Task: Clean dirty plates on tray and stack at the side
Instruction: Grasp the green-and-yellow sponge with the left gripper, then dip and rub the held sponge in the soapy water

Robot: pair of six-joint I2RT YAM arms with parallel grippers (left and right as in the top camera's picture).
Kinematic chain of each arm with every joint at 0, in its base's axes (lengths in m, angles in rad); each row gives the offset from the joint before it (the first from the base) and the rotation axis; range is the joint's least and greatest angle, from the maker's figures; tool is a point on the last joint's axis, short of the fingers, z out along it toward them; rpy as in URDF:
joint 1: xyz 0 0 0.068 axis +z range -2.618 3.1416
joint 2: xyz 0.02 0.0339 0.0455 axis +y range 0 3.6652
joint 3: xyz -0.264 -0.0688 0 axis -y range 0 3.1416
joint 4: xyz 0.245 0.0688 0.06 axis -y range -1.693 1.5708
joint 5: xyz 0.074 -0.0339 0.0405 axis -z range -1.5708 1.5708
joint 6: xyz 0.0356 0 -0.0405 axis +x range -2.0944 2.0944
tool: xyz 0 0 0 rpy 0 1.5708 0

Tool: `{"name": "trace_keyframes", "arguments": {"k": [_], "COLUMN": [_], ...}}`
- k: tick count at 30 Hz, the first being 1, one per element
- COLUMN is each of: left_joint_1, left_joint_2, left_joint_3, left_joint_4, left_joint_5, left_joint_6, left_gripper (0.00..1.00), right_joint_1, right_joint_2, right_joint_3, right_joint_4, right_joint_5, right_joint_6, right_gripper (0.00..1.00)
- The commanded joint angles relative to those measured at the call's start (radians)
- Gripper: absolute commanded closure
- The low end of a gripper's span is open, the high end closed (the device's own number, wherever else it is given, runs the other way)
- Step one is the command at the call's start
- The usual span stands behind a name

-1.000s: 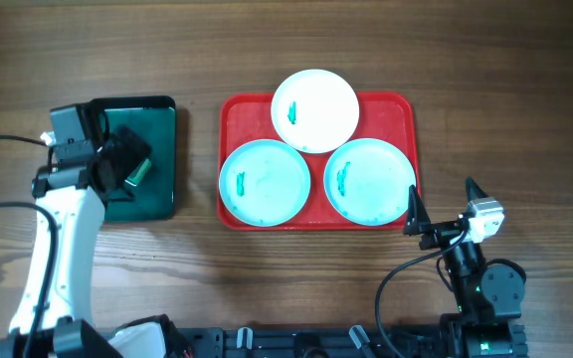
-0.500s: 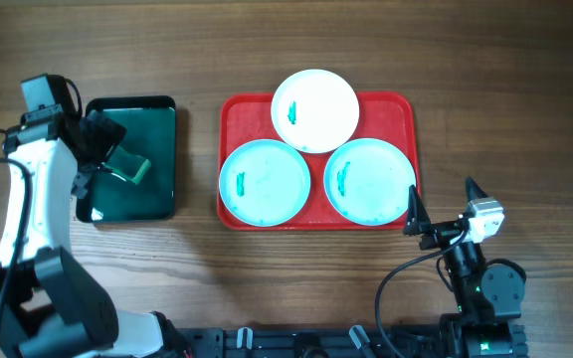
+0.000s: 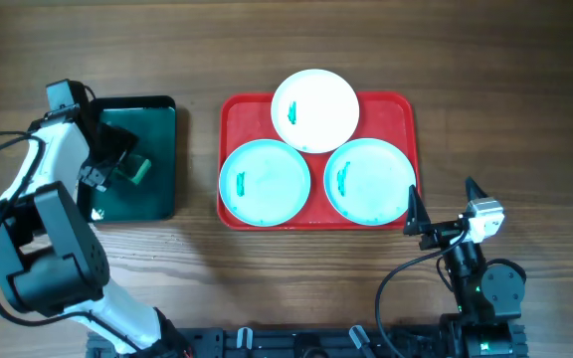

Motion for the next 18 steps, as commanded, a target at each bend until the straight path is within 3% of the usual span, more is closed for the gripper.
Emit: {"name": "trace_keyframes", "arguments": {"k": [1,4,5,10,12,13,15,16,17,18], "left_joint_1": [0.005,0.004,0.004,0.005,0.005,0.004,0.005,0.005,0.005,0.005], "left_joint_2": [0.047,0.063,0.068,0.086,0.095,0.100,0.102,0.102,0.102,0.102], "left_joint_3": [0.000,0.000,0.000,0.000,0.000,0.000,0.000,0.000,0.000,0.000], "left_joint_4": [0.006,0.010,0.011,0.014,0.014,0.014,0.017,0.018,0.018,0.018], "left_joint_5": [0.011,0.011,0.007,0.006,0.005,0.000,0.000,0.000,0.000,0.000], "left_joint_6": [-0.006,-0.005,-0.005,-0.002,-0.002,-0.003,-0.002,-0.002,-0.003,-0.002], "left_gripper": [0.20,0.21,0.25,0.62,0.90,0.96,0.96,0.86,0.66,0.37], "right_joint_1": [-0.005,-0.005,-0.005,-0.005,-0.005,-0.005,-0.005,-0.005,-0.005,-0.005], "right_joint_2": [0.001,0.001,0.001,0.001,0.001,0.001,0.001,0.001,0.001,0.001], "right_joint_3": [-0.002,-0.002,-0.002,-0.002,-0.002,-0.002,-0.002,-0.002,-0.002,-0.002], "right_joint_4": [0.005,0.005,0.005,0.005,0.005,0.005,0.005,0.005,0.005,0.005], "right_joint_5": [0.018,0.018,0.017,0.018,0.018,0.018,0.017,0.017,0.018,0.018], "right_joint_6": [-0.009,-0.009,-0.009,-0.009,-0.008,-0.009,-0.008,-0.008,-0.009,-0.009], "right_gripper": [0.00,0.00,0.00,0.00,0.00,0.00,0.00,0.00,0.00,0.00]}}
